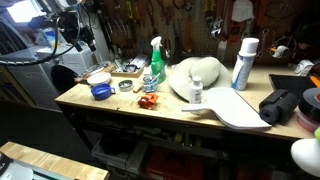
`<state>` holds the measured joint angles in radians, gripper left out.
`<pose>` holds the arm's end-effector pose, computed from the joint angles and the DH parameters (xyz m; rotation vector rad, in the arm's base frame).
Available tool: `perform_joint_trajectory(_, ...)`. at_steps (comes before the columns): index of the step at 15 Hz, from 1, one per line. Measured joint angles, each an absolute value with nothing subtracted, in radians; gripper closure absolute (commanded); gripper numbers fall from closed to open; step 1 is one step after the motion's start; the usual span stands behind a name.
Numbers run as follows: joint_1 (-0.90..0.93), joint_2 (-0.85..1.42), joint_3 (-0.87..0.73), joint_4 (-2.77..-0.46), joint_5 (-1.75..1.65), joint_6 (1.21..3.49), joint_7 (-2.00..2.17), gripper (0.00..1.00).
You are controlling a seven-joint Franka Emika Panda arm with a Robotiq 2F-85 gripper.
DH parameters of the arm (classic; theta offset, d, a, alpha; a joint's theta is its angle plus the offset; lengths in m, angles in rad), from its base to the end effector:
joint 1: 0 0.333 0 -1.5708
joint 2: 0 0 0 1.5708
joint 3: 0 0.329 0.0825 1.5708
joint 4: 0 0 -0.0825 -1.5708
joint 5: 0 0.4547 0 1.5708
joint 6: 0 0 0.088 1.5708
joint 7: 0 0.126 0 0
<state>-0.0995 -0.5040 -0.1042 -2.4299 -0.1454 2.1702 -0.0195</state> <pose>0.4731 -0.1069 0.4781 3.0121 -0.1658 0.3539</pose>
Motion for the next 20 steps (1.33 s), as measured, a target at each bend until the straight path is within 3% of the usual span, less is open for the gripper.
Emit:
perform_joint_trajectory(11, -0.134, -0.401, -0.089, -2.383, -0.147, 2.177, 0.096, 0.0)
perform_joint_trajectory(20, -0.246, -0.2, -0.142, -2.38, -0.2, 2.369, 0.157, 0.0)
